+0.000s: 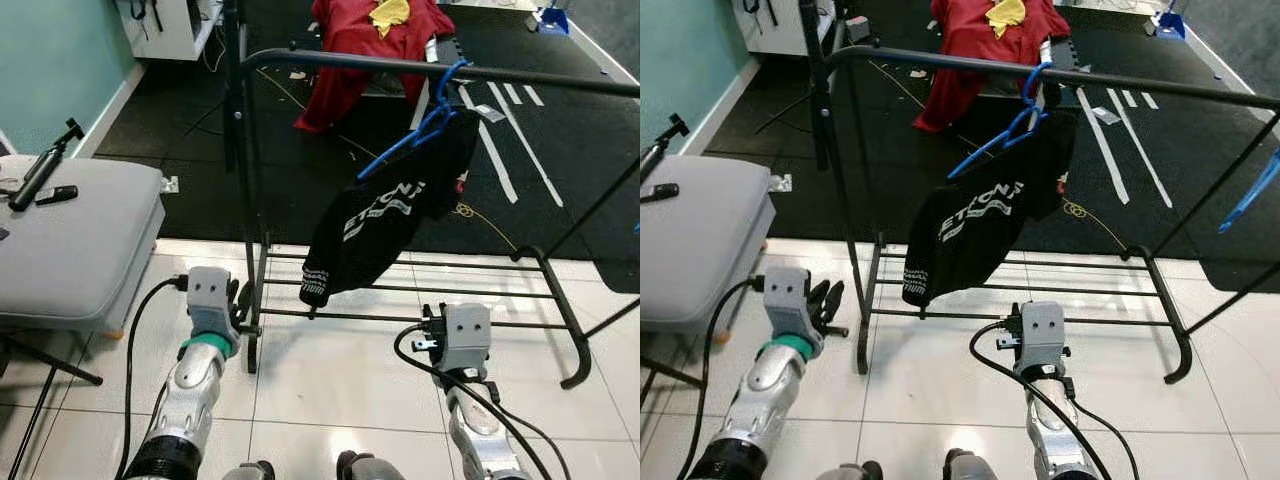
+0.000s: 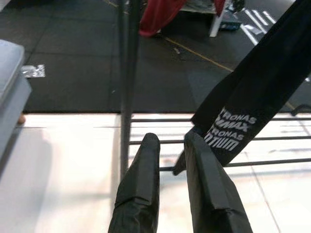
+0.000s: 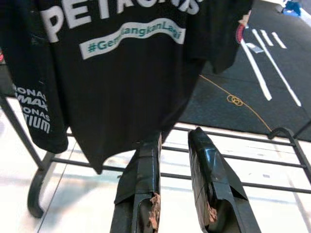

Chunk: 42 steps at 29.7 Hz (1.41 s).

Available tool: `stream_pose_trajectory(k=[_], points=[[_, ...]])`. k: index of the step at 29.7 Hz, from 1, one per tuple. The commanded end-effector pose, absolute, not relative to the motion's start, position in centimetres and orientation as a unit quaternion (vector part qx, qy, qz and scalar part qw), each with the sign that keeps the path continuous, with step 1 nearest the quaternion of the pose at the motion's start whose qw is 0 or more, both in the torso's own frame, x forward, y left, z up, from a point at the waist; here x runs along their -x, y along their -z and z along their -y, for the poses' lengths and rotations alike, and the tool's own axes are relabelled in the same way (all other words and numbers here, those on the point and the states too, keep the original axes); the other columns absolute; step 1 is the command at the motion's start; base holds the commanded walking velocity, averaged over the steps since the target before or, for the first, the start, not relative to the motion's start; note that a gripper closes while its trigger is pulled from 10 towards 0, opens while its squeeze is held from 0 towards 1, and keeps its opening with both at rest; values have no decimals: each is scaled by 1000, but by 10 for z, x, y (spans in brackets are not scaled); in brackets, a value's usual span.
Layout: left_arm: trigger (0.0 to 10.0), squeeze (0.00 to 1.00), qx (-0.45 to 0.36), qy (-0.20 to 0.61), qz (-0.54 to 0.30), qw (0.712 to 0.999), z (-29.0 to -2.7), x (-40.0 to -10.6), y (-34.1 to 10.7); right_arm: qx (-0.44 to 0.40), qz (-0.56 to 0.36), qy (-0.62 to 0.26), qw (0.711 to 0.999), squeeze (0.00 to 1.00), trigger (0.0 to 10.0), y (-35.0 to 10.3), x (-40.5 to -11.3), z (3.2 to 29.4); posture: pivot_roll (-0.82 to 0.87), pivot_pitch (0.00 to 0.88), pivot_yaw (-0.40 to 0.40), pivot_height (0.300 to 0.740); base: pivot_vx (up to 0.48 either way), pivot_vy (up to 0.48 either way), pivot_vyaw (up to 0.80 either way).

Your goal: Hang hanger

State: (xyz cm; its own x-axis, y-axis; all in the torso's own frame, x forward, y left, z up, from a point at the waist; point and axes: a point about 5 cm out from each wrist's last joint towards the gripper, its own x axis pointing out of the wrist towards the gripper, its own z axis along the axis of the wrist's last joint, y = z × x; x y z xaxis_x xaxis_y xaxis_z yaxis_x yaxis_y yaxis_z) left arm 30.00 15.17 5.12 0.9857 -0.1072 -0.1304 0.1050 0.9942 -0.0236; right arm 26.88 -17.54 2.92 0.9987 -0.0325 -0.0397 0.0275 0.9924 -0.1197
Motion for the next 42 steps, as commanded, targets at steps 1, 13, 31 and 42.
stream_pose_trajectory(k=[1,13,31,42], points=[[10000,0,-4,54,-76,996,-151,-300,-49,59,-40,13,997,0,10000,-23,-266,175,-41,25,-31,740,0,0,0],[10000,0,-5,76,-58,995,-138,-313,-57,88,-91,-60,990,0,10000,-13,-279,155,-33,1,-35,740,0,0,0],[10000,0,-9,52,-82,995,-149,-322,-55,111,-67,-37,991,0,10000,-21,-282,167,-129,0,31,740,0,0,0],[10000,0,-12,99,-56,993,-126,-333,-73,97,-68,-49,992,0,10000,-17,-276,165,-73,5,-12,740,0,0,0]])
